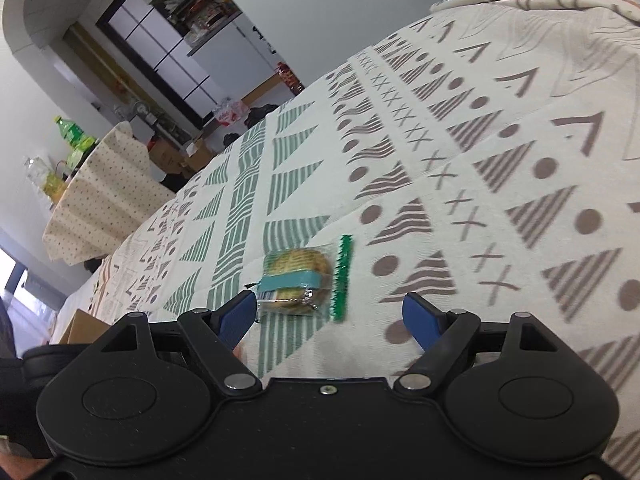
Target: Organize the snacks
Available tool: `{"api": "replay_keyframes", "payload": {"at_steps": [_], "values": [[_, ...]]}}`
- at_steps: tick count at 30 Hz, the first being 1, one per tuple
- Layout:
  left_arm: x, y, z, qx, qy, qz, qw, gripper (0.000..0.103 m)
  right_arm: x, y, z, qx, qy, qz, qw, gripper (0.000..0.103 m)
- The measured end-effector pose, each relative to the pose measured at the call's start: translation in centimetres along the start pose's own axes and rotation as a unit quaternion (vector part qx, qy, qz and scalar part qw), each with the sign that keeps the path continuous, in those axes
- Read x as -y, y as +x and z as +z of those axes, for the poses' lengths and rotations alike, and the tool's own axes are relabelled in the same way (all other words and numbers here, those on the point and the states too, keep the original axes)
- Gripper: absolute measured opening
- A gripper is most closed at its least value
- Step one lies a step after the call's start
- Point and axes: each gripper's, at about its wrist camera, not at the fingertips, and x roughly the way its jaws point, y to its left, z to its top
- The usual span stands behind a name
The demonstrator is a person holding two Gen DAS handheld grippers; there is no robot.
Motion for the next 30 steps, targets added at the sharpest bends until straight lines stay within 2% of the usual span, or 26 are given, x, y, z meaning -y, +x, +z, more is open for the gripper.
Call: {"api": "replay_keyframes", "payload": {"at_steps": [8, 21, 22, 26, 30], "values": [[-1.9, -0.7, 1.0, 0.014, -0.031, 0.004, 0.9994, 0.017, -2.0, 2.0, 0.0, 0.001, -0.032, -0.007, 0.999, 0.08], [-4.6, -0.3, 1.6, 0.007, -0.075, 0.01, 0.9971, 0.017, -5.6, 5.0, -0.5, 0.017, -0.128, -0.06, 0.99, 0.086], [-4.6, -0.3, 1.6, 0.007, -0.077, 0.01, 0.9969, 0.017, -5.8, 5.1, -0.6, 0.018, -0.137, -0.065, 0.988, 0.085], [-4.8, -0.2, 1.8, 0.008, -0.081, 0.012, 0.9966, 0.017, -6.6, 5.3, -1.1, 0.02, -0.18, -0.103, 0.978, 0.065], [-4.5, -0.6, 1.9, 0.011, -0.083, 0.012, 0.9964, 0.017, -6.7, 4.7, -1.1, 0.02, -0.177, -0.106, 0.978, 0.056]]}}
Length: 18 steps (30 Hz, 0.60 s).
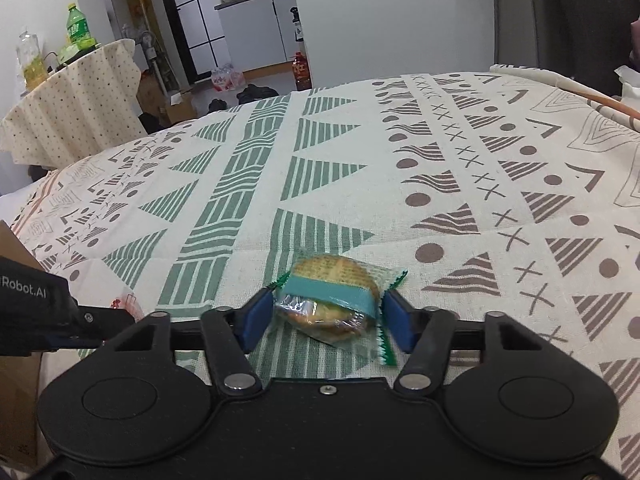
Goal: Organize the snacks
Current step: 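Grasp the orange candy with the left tool while the right grasps the round biscuit, then carry orange candy and biscuit to the cardboard box and open both grippers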
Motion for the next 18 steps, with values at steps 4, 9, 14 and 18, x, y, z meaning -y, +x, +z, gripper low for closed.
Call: {"api": "replay_keyframes", "payload": {"at_steps": [4, 9, 14, 18], "values": [[0.4, -1.4, -0.1, 0.013, 0.004, -0.006, 0.9999, 0.017, 0.3, -1.2, -0.2, 0.001, 0.011, 0.015, 1.0, 0.054], [0.4, -4.2, -0.4, 0.036, 0.003, -0.01, 0.9993, 0.017, 0.7, -3.8, -0.4, 0.012, 0.024, 0.017, 0.999, 0.054], [0.0, -7.3, -0.7, 0.057, -0.002, -0.018, 0.9982, 0.017, 0.6, -6.7, 0.2, 0.029, 0.041, 0.02, 0.999, 0.054], [-0.1, -9.1, -0.7, 0.074, 0.0, -0.025, 0.9969, 0.017, 0.2, -9.3, -0.3, 0.04, 0.047, 0.021, 0.998, 0.054]]}}
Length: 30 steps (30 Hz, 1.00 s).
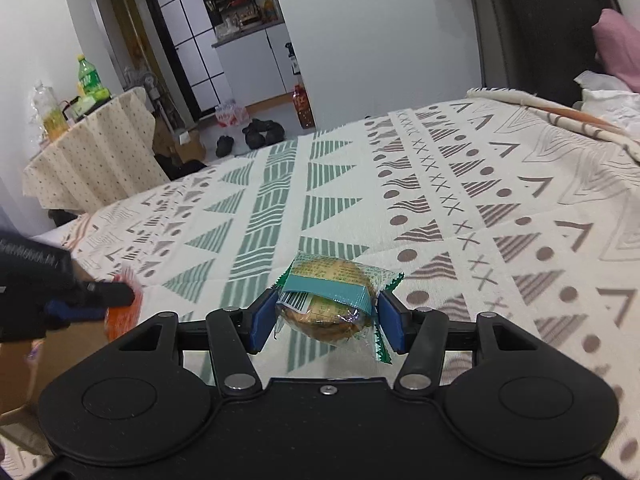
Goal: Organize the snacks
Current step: 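Carry orange candy and biscuit to the cardboard box and open both grippers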
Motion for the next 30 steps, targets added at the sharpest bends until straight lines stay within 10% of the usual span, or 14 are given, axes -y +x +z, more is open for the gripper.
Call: {"api": "replay_keyframes", "payload": {"at_steps": [30], "values": [[-6.6, -10.6, 0.2, 0.081, -0.066, -0.019, 0.9943, 0.017, -8.8, -8.2, 2.5, 0.058, -0.025, 0.046, 0.997, 0.054]]}}
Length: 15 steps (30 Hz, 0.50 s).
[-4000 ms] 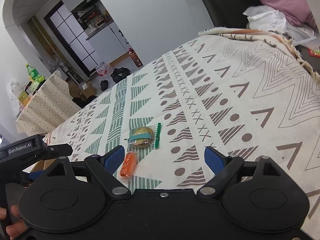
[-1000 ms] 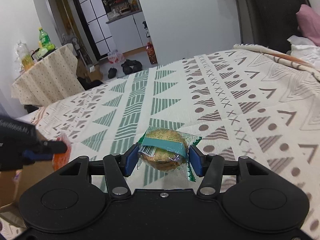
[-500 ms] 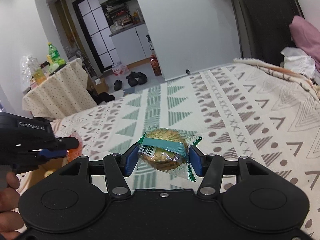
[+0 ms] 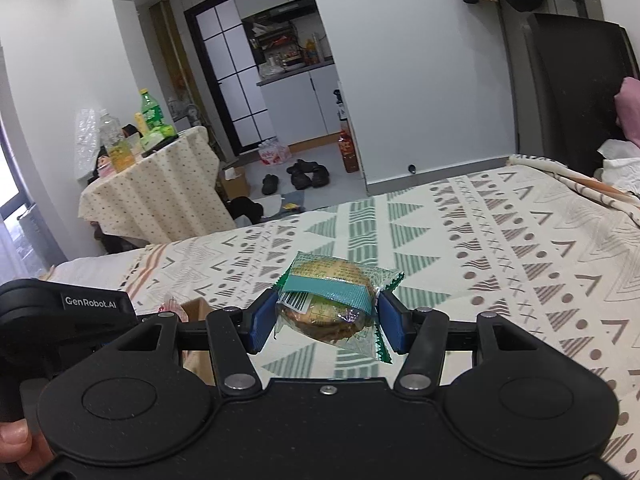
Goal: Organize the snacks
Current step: 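Carry orange candy and biscuit to the cardboard box and open both grippers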
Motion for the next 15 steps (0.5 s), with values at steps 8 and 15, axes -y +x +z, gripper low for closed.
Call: {"api": "replay_keyframes", "payload": {"at_steps": [8, 15], "values": [[-2.6, -0.9, 1.9, 0.011, -0.033, 0.012, 0.9993, 0.017, -2.7, 0.6, -0.1, -0.003, -0.009, 0.021, 1.0, 0.054], [-4.5, -1.0, 3.0, 0.008, -0.053, 0.019, 0.9984, 0.017, -5.0, 1.7, 0.0, -0.008, -0.015, 0.038, 0.999, 0.054]]}}
